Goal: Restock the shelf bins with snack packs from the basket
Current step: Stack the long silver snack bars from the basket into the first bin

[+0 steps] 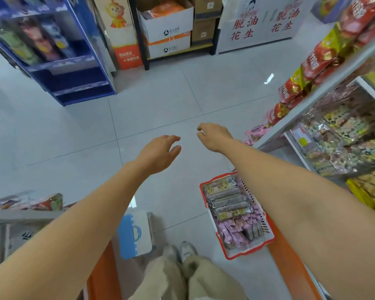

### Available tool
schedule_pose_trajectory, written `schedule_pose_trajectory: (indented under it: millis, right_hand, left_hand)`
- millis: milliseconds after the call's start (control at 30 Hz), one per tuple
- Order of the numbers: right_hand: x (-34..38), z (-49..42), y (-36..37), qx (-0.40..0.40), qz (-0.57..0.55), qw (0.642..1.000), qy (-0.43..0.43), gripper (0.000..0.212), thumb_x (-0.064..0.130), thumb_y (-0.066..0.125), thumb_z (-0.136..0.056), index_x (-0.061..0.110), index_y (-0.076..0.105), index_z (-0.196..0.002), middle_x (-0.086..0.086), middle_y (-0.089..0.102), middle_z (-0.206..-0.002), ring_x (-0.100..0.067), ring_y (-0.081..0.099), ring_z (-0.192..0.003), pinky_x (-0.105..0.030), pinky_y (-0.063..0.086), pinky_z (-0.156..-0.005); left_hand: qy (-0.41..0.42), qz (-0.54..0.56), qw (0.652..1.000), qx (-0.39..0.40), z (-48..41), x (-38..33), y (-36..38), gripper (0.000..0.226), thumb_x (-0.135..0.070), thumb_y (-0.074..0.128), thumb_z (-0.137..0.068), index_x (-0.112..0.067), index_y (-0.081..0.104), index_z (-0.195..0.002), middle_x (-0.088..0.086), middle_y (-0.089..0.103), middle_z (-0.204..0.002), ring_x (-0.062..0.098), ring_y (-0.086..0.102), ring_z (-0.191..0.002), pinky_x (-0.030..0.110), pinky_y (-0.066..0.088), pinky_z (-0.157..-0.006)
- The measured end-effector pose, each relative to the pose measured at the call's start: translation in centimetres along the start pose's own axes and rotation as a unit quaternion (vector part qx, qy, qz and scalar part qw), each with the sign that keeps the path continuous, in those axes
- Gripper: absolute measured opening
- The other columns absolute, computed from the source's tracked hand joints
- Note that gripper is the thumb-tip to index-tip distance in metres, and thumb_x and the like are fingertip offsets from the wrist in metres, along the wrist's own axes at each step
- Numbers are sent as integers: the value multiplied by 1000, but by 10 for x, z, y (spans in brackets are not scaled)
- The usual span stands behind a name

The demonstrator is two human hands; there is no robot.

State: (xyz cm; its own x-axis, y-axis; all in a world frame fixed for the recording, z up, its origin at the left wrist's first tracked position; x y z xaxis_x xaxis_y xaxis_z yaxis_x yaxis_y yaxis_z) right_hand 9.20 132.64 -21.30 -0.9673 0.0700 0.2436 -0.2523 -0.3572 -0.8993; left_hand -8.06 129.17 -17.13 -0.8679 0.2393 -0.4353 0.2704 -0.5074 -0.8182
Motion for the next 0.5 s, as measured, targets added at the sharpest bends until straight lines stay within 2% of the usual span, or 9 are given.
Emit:
schedule_pose_trajectory:
  millis: [167, 500]
  right_hand:
    - [-21, -46, -20, -7, -11, 999, 30, 39, 26, 31, -104, 13, 46, -138, -9, 55, -135, -30, 50, -122, -37, 35, -98]
    - [-105, -101, -45, -50, -90, 981, 162, 40, 26, 34, -104, 12, 45, -140, -10, 51, -141, -30, 48, -127, -37, 36, -100]
  left_hand:
    - [32, -13, 999, 21, -70, -1, -23, 45, -34, 38, -105, -20, 40, -148, 5, 42, -152, 24, 40, -137, 36, 32, -109]
    - [164, -90, 978, 96, -207, -49, -39, 45, -33, 37, -106, -19, 40, -149, 4, 41, -153, 23, 38, -139, 37, 33, -111]
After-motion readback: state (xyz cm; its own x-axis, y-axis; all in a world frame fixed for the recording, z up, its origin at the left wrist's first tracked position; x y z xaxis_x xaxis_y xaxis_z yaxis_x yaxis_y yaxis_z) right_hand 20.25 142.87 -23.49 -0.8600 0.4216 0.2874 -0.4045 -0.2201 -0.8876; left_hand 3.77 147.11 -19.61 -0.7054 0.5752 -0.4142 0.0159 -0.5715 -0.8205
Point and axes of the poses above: each hand's wrist, its own z-axis away from the middle knuckle, its own y-axis out of the palm, x = y × z, the point moved 6 cm from there along -z, towards the middle knuckle
